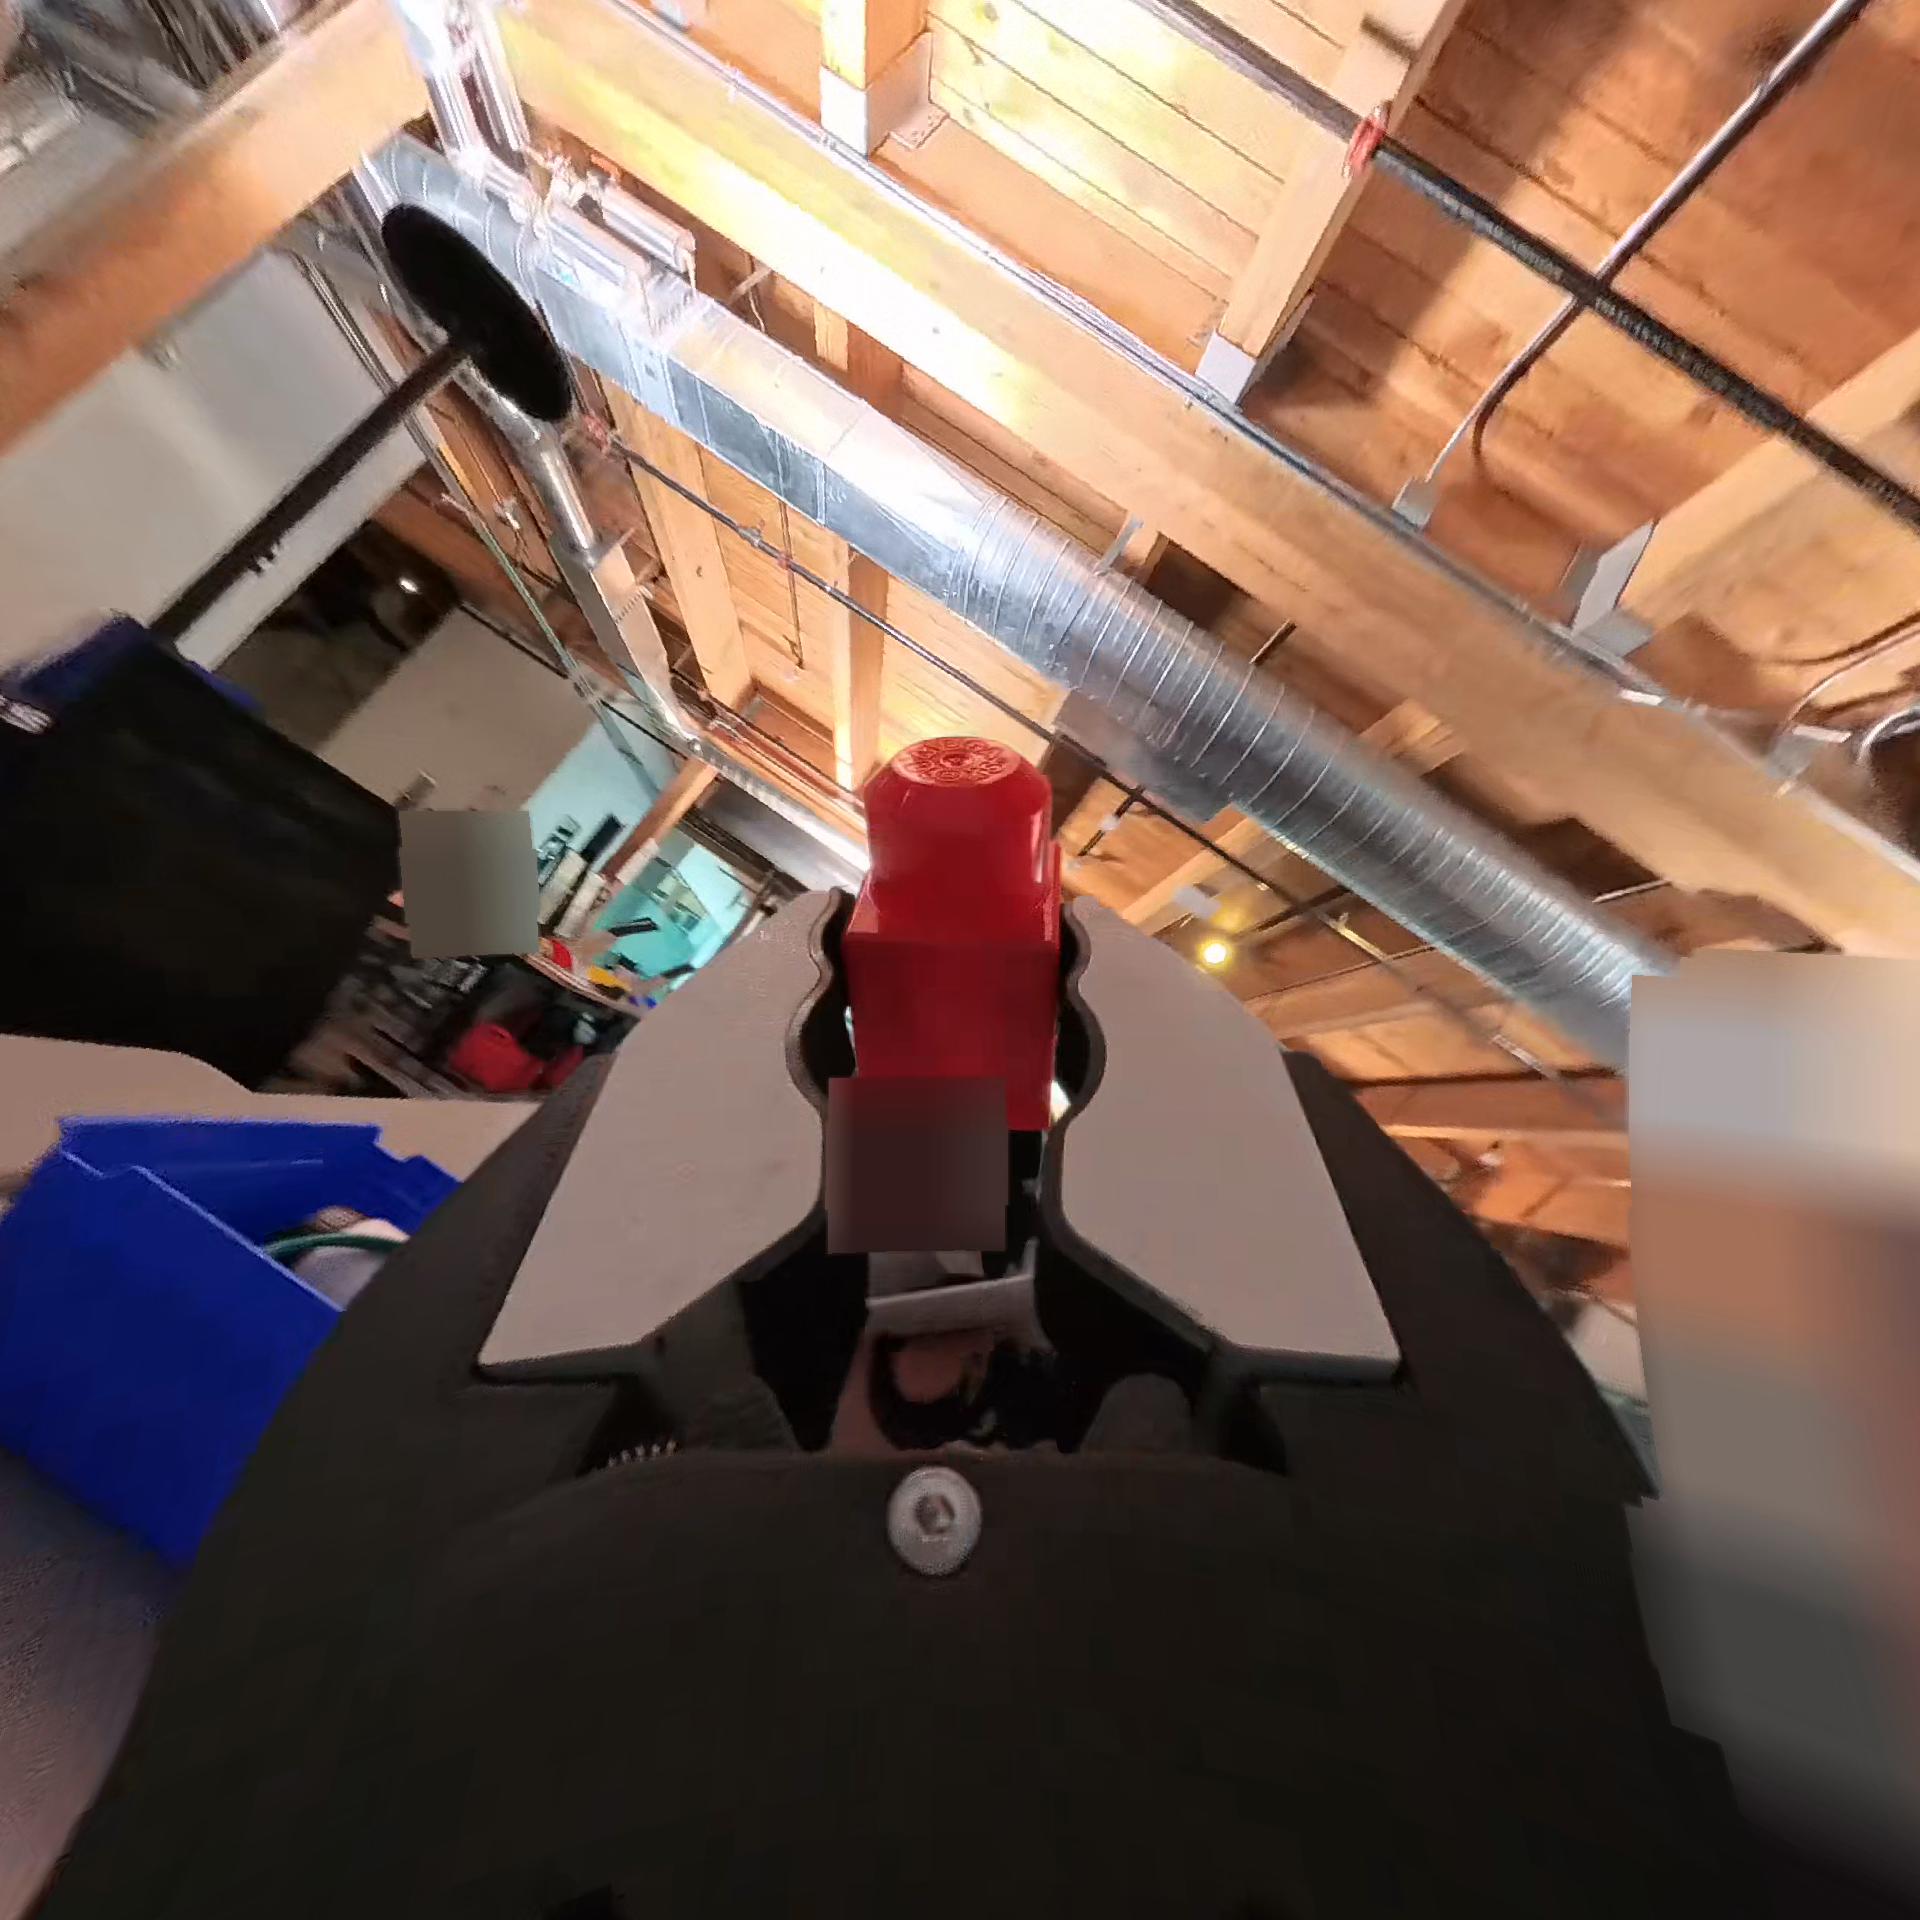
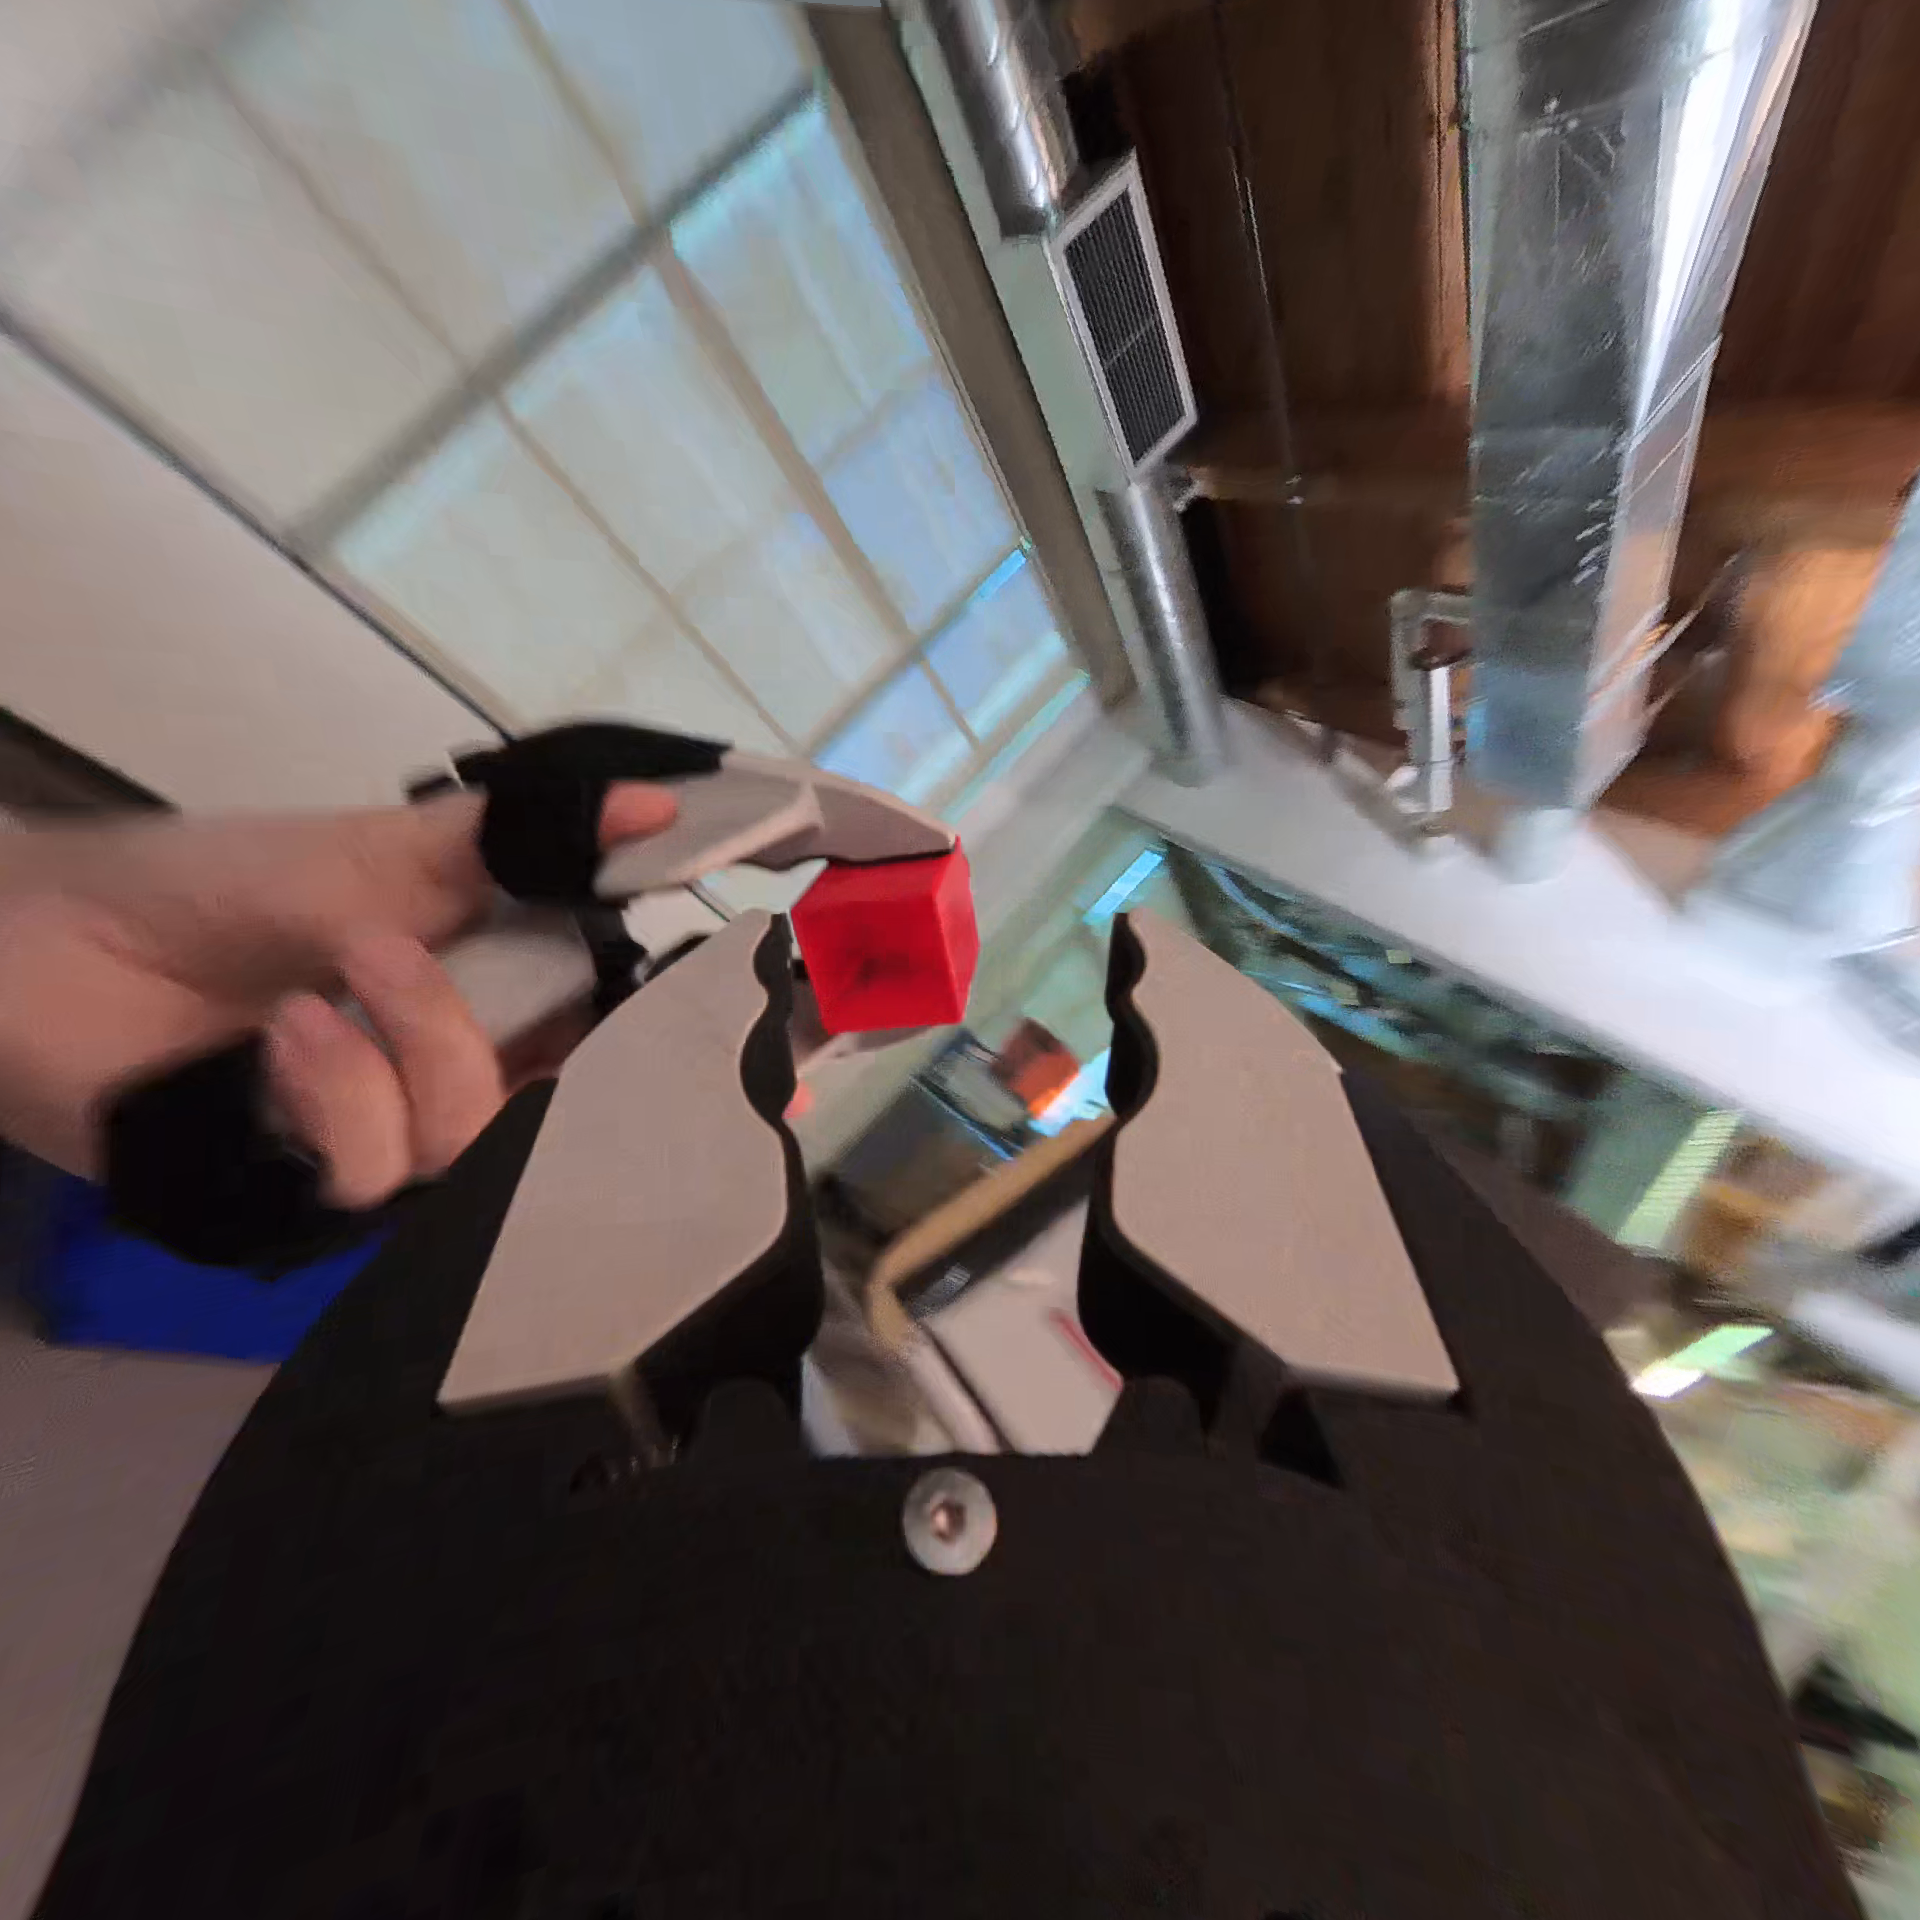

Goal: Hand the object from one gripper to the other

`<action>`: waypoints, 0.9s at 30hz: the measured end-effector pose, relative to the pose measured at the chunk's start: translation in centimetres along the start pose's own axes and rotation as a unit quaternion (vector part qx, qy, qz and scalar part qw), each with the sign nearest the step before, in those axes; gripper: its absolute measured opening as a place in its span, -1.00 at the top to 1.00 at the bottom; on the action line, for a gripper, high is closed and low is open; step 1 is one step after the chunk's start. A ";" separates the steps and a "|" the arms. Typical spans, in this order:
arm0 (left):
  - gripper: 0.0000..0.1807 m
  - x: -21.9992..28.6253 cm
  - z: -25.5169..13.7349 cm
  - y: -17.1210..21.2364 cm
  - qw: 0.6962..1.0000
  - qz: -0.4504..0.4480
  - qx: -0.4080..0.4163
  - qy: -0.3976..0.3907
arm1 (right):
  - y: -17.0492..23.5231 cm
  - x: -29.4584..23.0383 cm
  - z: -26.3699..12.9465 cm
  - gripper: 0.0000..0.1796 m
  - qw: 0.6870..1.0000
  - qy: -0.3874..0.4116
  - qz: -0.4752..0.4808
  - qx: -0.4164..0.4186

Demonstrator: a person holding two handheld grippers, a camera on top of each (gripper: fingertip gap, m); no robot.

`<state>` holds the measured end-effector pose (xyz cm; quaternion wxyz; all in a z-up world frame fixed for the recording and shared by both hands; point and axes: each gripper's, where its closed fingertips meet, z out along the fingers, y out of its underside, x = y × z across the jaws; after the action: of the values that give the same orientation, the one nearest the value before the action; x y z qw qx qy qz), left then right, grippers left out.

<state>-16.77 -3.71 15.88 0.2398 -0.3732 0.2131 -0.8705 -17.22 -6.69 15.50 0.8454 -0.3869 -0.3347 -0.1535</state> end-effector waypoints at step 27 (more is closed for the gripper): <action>0.30 -3.9 -0.7 3.1 0.483 0.833 -0.216 -0.160 | 7.8 4.2 -2.7 0.61 0.794 -0.066 0.562 -0.225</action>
<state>-14.10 -3.80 11.57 0.7950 -0.1939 0.5631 -0.1150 -8.87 -3.61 12.80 0.6481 -0.6950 -0.0698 0.3033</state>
